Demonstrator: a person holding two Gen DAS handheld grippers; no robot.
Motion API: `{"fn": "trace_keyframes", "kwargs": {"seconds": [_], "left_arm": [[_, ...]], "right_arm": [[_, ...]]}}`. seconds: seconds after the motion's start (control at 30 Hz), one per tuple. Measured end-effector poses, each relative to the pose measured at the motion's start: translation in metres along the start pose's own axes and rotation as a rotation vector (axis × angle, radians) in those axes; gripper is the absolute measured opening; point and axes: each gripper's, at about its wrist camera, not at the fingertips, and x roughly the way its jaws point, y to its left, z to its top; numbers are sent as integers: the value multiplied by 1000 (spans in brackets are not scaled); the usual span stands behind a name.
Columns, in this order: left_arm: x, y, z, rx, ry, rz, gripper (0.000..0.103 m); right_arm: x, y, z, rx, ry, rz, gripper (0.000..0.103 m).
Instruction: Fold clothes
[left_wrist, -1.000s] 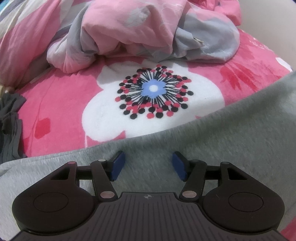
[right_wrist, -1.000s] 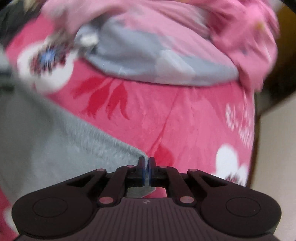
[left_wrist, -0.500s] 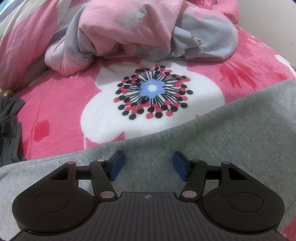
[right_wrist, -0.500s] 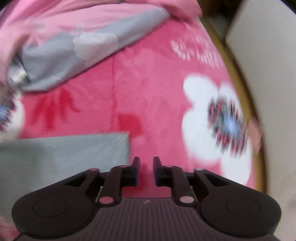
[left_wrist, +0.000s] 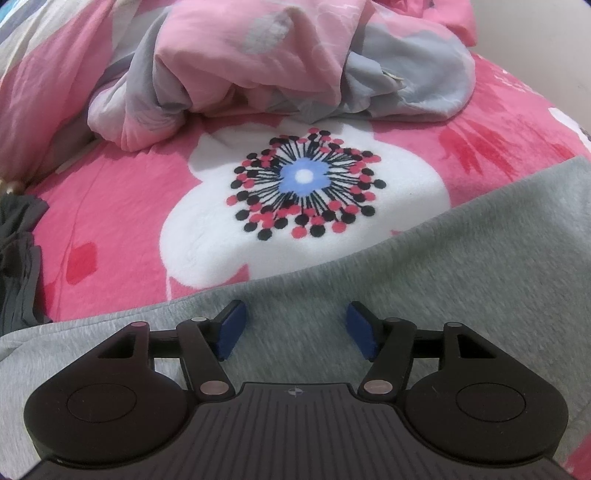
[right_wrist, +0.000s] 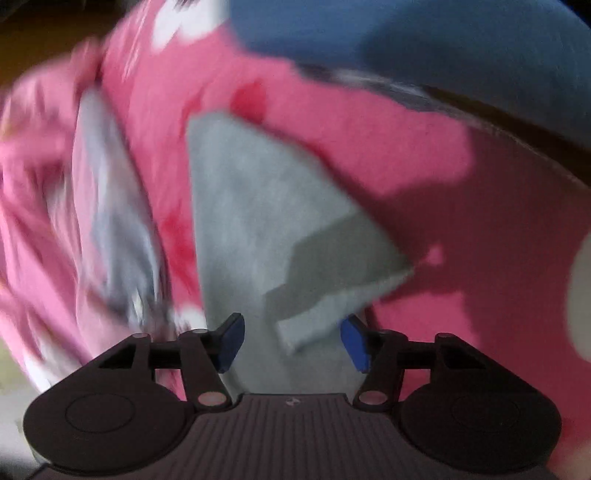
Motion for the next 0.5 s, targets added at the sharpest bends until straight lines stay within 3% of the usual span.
{"fn": "trace_keyframes", "kwargs": {"seconds": [0.07,0.13,0.17,0.27,0.37,0.43,0.5], "left_arm": [[0,0,0,-3,-1,1,62],[-1,0,-1,-5,-3,2,62],[-1,0,-1,-6,-4,1,62],[-1,0,-1,-11,-4,0,62],[-1,1,-1,-10,-4,-1,62],[-1,1,-1,-9,-3,-3,62],[-1,1,-1,-6,-3,-2,62]], "right_arm": [[3,4,-1,-44,-115,-34,52],[-4,16,-3,-128,-238,-73,21],[-11,26,-6,-201,-278,-80,13],[-32,64,-31,-550,-396,-139,9],[-29,85,-61,-906,-479,-291,9],[-13,77,-60,-972,-460,-420,10],[10,57,-45,-922,-376,-567,14]]}}
